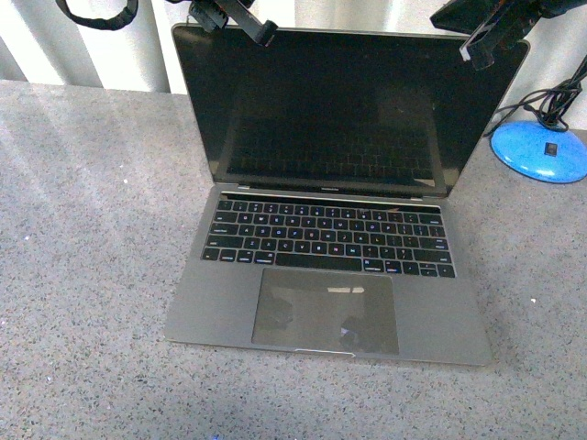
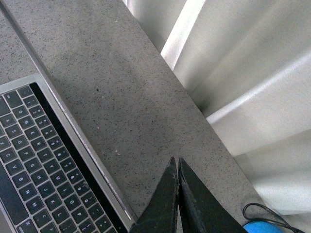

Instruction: Close laptop

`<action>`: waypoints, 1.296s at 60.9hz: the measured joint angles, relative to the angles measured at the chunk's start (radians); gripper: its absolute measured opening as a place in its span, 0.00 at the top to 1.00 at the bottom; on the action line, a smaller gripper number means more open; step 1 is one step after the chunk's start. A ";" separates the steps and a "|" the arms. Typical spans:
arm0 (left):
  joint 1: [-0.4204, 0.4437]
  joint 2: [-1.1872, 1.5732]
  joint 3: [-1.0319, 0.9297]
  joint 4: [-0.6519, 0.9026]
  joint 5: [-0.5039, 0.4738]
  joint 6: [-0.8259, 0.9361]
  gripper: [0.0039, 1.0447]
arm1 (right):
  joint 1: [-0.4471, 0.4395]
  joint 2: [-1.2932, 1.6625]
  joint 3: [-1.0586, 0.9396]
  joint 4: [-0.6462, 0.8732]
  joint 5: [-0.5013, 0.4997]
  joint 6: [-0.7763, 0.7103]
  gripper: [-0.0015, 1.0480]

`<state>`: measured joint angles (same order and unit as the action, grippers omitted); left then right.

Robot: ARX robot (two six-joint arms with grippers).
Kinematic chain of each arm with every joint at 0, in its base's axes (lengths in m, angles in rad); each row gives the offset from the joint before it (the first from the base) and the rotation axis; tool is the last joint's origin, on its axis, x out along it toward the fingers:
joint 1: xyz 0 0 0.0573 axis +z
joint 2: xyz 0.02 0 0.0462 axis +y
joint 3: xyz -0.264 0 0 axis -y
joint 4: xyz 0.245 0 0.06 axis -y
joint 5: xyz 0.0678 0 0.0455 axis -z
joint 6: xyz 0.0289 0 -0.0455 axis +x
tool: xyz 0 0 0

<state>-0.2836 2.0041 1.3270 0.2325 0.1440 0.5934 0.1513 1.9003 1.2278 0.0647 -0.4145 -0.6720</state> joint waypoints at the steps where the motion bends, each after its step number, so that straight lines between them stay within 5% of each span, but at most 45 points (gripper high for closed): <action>1: 0.000 0.000 -0.002 0.002 0.000 0.000 0.97 | 0.000 0.000 -0.004 0.002 -0.001 0.001 0.99; 79: -0.048 -0.131 -0.198 -0.056 -0.002 0.008 0.97 | 0.036 -0.134 -0.242 0.052 0.009 0.033 0.99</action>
<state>-0.3317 1.8729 1.1294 0.1764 0.1421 0.6010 0.1871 1.7660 0.9859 0.1169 -0.4057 -0.6388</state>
